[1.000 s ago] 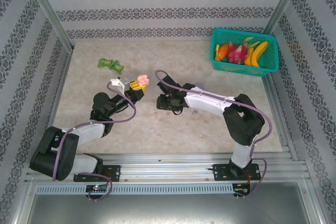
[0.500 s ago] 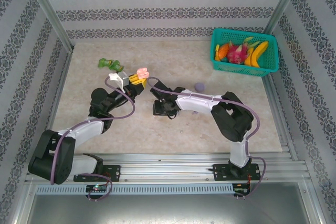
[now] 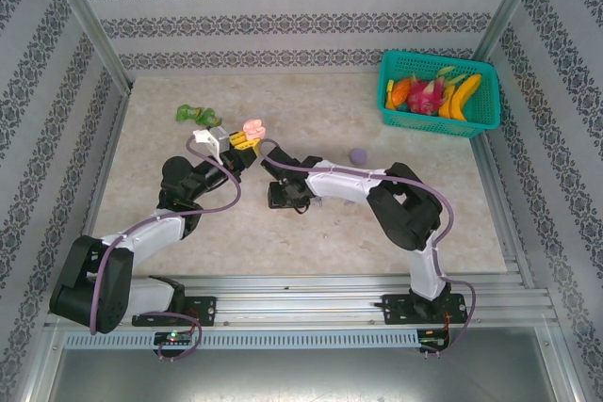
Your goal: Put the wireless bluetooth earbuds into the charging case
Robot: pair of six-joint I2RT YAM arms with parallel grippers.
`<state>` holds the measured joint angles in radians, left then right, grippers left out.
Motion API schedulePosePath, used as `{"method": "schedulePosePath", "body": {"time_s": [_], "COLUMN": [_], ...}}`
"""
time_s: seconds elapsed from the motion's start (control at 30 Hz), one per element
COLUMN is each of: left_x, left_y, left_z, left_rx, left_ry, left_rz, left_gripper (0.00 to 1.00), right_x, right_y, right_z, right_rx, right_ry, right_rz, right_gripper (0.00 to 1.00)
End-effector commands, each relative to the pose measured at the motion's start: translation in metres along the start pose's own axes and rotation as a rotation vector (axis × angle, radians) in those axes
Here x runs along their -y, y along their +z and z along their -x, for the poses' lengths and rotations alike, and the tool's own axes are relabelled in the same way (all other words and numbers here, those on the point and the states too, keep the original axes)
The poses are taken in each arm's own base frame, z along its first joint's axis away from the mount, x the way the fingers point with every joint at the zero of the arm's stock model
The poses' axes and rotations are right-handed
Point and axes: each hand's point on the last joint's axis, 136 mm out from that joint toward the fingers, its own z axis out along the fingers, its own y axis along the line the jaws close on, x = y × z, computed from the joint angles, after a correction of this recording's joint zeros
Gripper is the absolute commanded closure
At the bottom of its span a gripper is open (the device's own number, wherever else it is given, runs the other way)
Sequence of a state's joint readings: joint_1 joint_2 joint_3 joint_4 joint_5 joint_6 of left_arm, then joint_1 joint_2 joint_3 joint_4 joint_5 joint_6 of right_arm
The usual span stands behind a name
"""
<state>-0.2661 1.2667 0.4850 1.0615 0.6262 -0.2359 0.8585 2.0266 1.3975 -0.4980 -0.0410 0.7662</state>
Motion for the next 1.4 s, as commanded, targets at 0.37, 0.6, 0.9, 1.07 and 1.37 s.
{"method": "schedulePosePath", "body": {"time_s": [0.37,0.6,0.9,1.07,1.37], "left_x": [0.014,0.014,0.014,0.014,0.013], "left_y": [-0.001,-0.001,-0.002,-0.002,-0.003], "left_z": [0.03,0.026,0.02,0.019,0.015], "left_rx": [0.069,0.061,0.045,0.042,0.031], "left_ry": [0.066,0.059,0.051,0.047,0.037], "left_rz": [-0.053,-0.055,-0.055,-0.056,-0.055], "left_gripper": [1.0,1.0,1.0,1.0,1.0], "right_x": [0.003,0.007,0.007,0.005,0.001], "right_y": [0.018,0.024,0.026,0.027,0.03], "right_z": [-0.013,-0.016,-0.012,-0.008,-0.005], "right_rx": [-0.022,-0.025,-0.007,-0.001,0.003], "right_ry": [-0.088,-0.093,-0.107,-0.112,-0.117], "right_rz": [-0.097,-0.12,-0.125,-0.125,-0.119], "right_gripper": [0.62,0.66,0.71,0.71,0.77]}}
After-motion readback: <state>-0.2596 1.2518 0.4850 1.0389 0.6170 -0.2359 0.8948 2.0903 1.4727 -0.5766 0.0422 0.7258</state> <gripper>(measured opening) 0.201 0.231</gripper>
